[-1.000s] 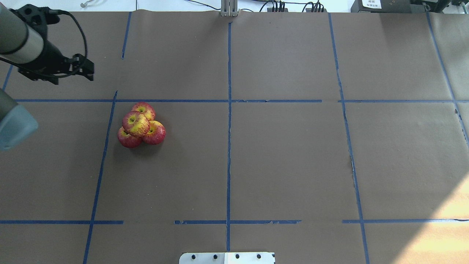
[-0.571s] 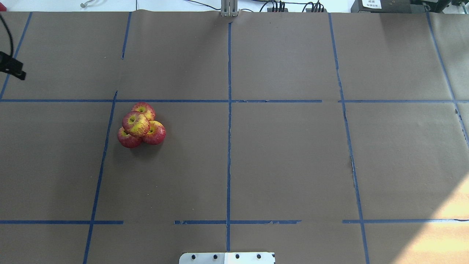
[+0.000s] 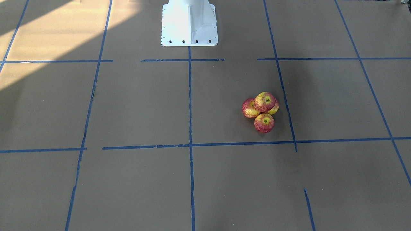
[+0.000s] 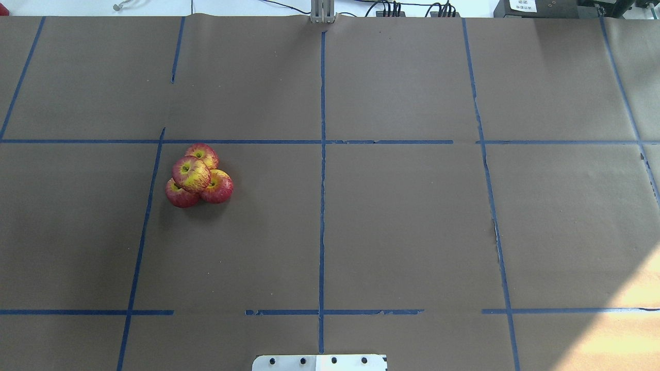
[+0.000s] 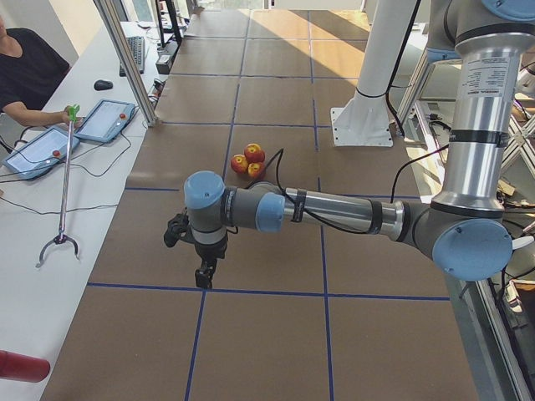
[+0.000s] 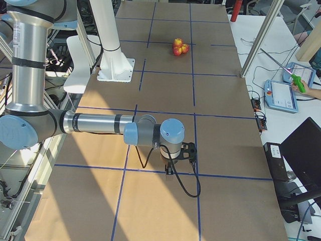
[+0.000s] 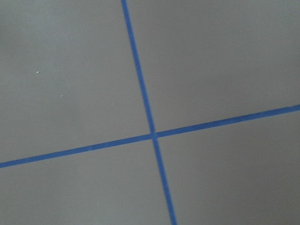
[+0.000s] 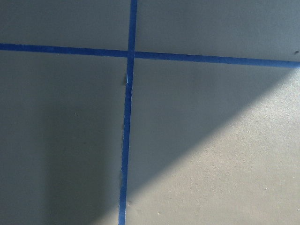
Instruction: Stack apples
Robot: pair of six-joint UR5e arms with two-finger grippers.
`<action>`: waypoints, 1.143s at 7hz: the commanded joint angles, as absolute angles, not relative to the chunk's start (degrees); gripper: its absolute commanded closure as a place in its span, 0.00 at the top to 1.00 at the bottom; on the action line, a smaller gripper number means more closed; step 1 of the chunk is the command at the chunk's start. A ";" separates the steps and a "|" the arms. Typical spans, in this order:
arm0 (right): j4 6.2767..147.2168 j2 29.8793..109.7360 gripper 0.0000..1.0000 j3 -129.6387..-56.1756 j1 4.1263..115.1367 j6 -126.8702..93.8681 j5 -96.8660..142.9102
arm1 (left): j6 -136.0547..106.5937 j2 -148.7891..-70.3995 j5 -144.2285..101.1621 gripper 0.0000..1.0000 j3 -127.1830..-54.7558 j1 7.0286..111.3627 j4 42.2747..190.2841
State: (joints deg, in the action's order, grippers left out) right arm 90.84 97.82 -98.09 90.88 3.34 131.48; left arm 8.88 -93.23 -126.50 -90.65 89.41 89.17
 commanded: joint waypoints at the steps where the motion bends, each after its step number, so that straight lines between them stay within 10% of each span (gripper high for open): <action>1: 90.88 97.82 1.00 -98.09 90.88 3.34 131.48 | 13.25 -95.87 -126.47 1.00 -87.10 91.23 79.44; 8: 90.88 97.82 1.00 -98.09 90.88 3.34 131.48 | 16.61 -89.92 -133.59 1.00 -88.06 93.60 83.39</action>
